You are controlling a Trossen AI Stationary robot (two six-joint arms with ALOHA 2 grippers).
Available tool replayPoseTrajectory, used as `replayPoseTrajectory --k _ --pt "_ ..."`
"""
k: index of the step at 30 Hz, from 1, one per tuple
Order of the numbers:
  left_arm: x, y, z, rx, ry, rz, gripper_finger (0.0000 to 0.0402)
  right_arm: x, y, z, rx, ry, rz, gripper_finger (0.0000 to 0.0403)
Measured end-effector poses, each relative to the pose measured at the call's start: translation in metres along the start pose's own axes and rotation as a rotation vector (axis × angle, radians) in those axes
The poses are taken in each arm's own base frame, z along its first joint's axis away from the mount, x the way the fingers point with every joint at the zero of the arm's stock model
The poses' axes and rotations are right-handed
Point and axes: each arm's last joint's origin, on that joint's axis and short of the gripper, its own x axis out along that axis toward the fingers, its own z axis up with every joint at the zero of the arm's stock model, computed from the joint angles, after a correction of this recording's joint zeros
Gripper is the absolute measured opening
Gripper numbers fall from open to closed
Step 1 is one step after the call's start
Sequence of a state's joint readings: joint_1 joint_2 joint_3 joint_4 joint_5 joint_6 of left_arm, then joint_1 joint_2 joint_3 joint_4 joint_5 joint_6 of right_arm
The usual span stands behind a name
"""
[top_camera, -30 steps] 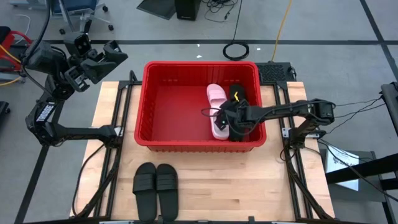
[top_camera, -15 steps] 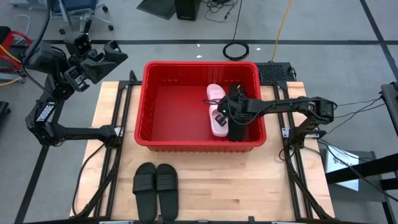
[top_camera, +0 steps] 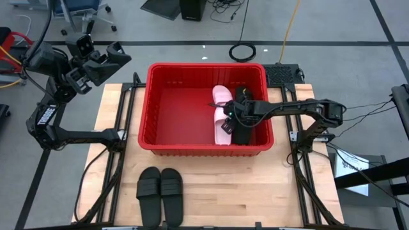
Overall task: Pick and place slides into bin
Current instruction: Put the pink slide into the red container, then put the black slide into the red container
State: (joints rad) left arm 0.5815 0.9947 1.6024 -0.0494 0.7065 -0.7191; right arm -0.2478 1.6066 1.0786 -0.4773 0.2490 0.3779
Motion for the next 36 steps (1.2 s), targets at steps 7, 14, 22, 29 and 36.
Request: replayPoseTrajectory --k 7,14,22,29,36 --pt "0.0 -0.001 -0.001 -0.016 0.018 -0.021 0.0214 -0.002 0.008 -0.002 -0.004 0.038 0.128 0.0265" --pt "0.0 -0.001 -0.001 -0.017 0.023 -0.027 0.0214 -0.025 0.013 -0.003 0.011 0.009 0.193 0.0292" --pt "0.0 -0.002 -0.001 -0.017 0.035 -0.041 0.0214 -0.063 0.005 0.001 0.089 -0.088 0.25 0.0292" --pt "-0.001 -0.004 -0.003 -0.003 0.098 -0.114 0.0214 -0.101 0.002 0.016 0.251 -0.328 0.385 0.0284" --pt "-0.002 -0.008 -0.006 -0.021 0.228 -0.258 0.0214 -0.139 0.005 0.048 0.399 -0.725 0.636 0.0283"
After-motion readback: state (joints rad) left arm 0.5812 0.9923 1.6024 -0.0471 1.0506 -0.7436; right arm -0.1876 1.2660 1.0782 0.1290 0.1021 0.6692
